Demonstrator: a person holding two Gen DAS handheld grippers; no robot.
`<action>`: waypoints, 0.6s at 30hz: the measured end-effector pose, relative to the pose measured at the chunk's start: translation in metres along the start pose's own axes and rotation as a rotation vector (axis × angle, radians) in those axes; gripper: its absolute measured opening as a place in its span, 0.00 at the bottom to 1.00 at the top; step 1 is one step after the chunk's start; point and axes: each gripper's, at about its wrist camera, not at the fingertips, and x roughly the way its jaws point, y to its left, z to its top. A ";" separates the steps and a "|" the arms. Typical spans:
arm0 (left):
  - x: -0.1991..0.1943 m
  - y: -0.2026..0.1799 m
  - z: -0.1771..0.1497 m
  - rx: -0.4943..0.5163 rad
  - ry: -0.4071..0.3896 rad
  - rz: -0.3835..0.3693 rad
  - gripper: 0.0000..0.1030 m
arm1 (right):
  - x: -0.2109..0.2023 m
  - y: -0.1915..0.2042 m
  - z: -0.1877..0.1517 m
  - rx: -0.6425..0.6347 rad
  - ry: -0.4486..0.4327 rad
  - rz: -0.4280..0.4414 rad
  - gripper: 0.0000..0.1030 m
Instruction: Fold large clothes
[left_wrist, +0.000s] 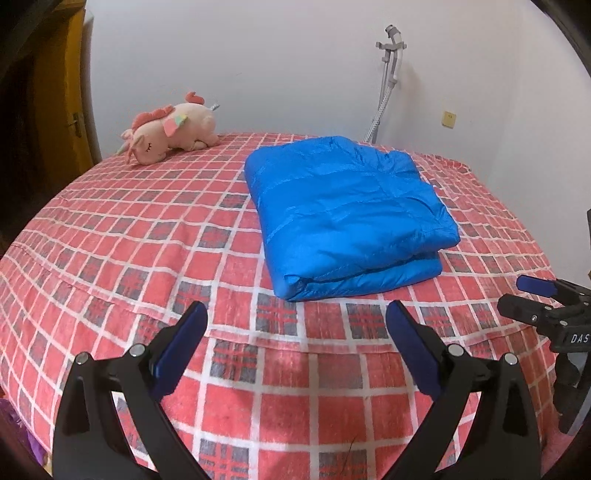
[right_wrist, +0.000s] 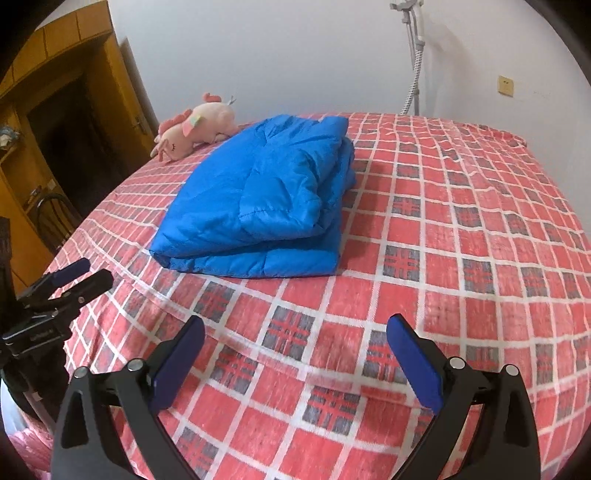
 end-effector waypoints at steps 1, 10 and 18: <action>-0.002 0.001 0.000 0.001 -0.004 0.003 0.94 | -0.004 0.001 -0.001 -0.002 -0.008 0.000 0.96; -0.023 -0.002 -0.006 0.004 -0.010 0.002 0.94 | -0.020 0.013 -0.006 -0.018 -0.021 0.009 0.96; -0.034 -0.001 -0.007 -0.001 -0.029 0.010 0.94 | -0.030 0.018 -0.010 -0.027 -0.033 0.005 0.96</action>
